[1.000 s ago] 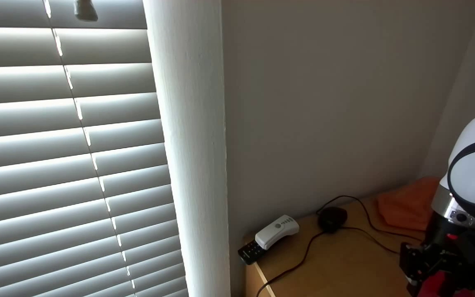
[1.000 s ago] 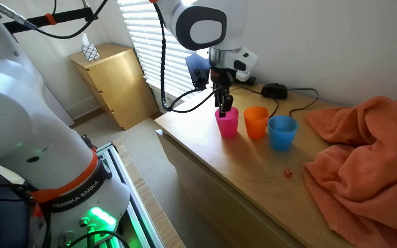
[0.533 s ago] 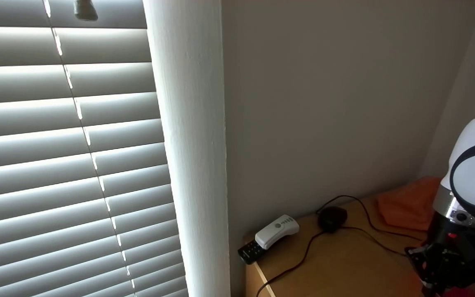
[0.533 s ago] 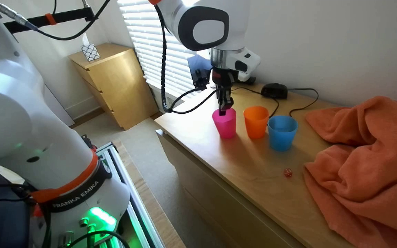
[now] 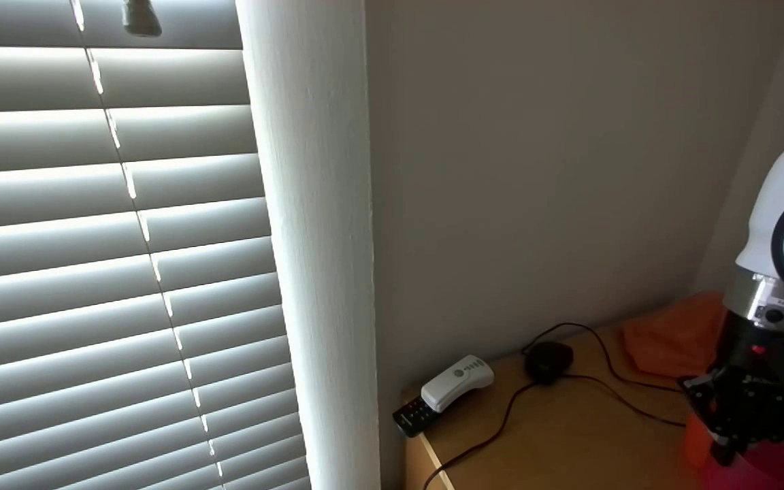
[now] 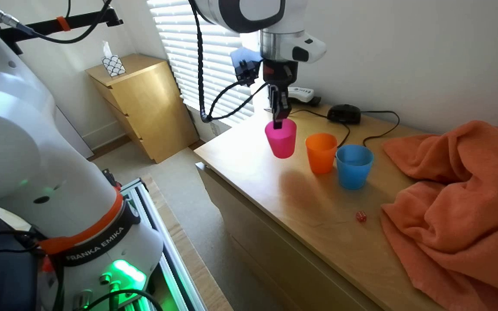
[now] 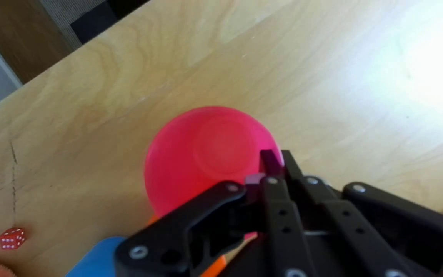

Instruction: Pick up the pink cup and put it in the orange cup, pick up the blue cup and put it in the pink cup

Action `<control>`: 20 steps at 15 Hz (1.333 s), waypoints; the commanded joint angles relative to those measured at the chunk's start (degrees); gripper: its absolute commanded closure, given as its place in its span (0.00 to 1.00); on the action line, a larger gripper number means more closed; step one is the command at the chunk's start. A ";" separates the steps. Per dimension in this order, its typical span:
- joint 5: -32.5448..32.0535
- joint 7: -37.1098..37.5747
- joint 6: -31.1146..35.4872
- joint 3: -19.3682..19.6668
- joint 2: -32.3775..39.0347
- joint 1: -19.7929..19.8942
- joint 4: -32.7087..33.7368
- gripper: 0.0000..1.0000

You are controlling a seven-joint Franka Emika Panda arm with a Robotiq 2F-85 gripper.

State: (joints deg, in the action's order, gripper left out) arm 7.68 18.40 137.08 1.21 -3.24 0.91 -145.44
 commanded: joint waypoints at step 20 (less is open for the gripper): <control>-8.77 3.48 -7.29 0.72 -3.63 6.43 7.64 0.99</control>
State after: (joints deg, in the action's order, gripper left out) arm 0.70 21.31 127.59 1.68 -10.49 7.38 -139.50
